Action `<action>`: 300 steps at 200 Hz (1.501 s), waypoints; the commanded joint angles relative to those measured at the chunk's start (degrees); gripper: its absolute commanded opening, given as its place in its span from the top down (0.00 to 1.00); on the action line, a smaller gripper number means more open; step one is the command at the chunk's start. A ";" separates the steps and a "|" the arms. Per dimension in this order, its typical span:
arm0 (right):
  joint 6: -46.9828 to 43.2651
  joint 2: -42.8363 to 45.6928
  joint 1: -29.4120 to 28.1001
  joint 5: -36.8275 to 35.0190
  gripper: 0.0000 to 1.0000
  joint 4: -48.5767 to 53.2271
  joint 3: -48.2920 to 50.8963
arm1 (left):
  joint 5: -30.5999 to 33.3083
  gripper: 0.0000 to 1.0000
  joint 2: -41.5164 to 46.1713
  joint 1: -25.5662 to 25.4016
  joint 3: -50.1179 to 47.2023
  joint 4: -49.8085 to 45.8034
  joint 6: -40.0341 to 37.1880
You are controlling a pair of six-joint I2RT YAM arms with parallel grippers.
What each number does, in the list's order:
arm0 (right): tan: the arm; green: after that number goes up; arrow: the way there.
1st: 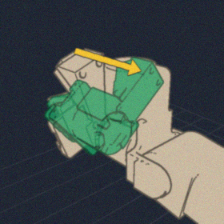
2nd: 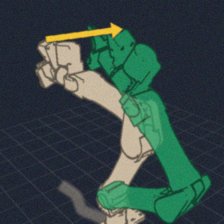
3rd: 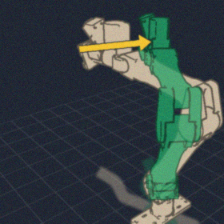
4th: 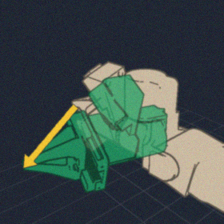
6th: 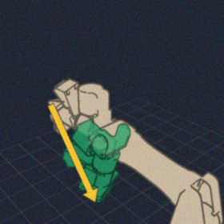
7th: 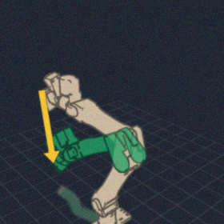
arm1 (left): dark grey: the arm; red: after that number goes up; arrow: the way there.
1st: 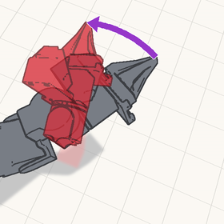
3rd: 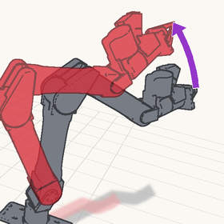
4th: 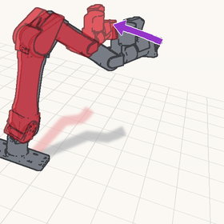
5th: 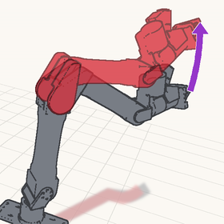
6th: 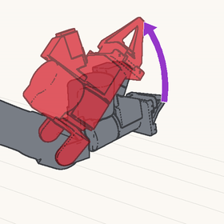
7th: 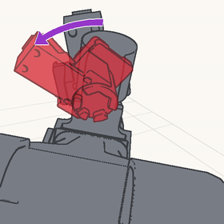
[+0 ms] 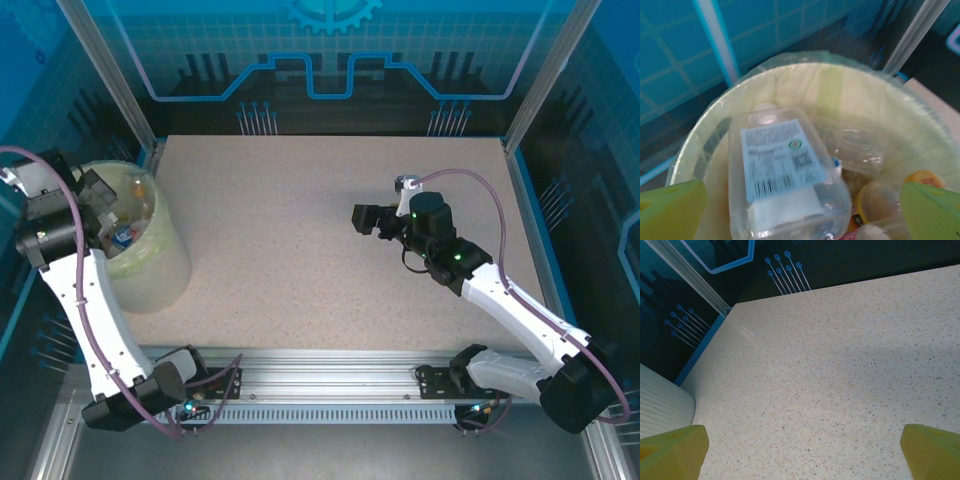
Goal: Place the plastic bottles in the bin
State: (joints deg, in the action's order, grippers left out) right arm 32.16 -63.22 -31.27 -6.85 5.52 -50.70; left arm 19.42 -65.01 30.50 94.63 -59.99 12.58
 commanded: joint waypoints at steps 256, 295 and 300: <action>-0.17 5.30 0.68 -3.43 0.00 2.63 -0.02 | -25.46 0.01 -17.55 -0.22 -4.03 14.94 13.17; -0.48 6.48 0.69 -4.30 0.00 3.29 -0.02 | -29.64 0.01 -17.41 0.61 -1.99 15.43 14.45; -0.52 6.65 0.74 -4.47 0.00 3.29 -0.02 | -30.65 0.01 -17.19 0.54 -1.55 15.51 14.41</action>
State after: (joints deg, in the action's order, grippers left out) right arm 31.97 -58.33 -31.16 -10.09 8.16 -50.68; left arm -8.38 -83.11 30.35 91.24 -42.15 25.21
